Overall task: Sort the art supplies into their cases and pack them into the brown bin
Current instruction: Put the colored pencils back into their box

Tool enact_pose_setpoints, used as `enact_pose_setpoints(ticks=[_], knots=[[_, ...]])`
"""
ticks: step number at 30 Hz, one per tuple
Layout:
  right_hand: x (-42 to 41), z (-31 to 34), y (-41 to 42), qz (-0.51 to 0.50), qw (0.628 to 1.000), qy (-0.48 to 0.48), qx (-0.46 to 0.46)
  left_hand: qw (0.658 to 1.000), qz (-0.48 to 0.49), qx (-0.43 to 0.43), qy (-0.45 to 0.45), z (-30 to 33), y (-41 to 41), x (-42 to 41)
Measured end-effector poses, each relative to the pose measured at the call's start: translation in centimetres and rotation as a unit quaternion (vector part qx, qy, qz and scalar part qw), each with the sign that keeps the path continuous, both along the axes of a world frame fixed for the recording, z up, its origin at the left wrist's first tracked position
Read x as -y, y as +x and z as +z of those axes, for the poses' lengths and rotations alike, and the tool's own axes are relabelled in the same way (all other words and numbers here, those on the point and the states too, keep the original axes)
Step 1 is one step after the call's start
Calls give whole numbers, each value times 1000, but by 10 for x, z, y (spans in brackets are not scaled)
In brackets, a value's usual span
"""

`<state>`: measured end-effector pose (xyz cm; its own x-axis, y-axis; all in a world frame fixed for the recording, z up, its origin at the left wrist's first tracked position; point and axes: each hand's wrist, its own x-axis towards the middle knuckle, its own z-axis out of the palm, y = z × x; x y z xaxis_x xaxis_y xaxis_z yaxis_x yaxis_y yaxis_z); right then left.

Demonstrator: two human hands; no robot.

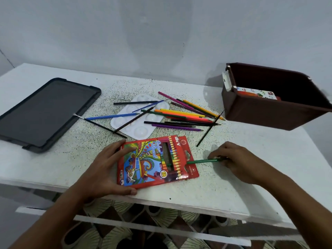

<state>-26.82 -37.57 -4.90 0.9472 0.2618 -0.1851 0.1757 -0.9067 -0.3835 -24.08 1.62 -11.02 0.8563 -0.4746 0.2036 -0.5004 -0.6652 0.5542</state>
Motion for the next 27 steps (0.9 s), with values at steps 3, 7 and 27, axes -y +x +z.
enact_pose_setpoints(ticks=[3, 7, 27], knots=[[-20, -8, -1, 5, 998, 54, 43, 1000, 0, 1, -1, 0, -1, 1], [-44, -14, -4, -5, 991, 127, 50, 1000, 0, 2, -2, -1, -1, 1], [-52, -8, 32, -98, 981, 146, 79, 1000, 3, -3, 0, 0, -2, 0]])
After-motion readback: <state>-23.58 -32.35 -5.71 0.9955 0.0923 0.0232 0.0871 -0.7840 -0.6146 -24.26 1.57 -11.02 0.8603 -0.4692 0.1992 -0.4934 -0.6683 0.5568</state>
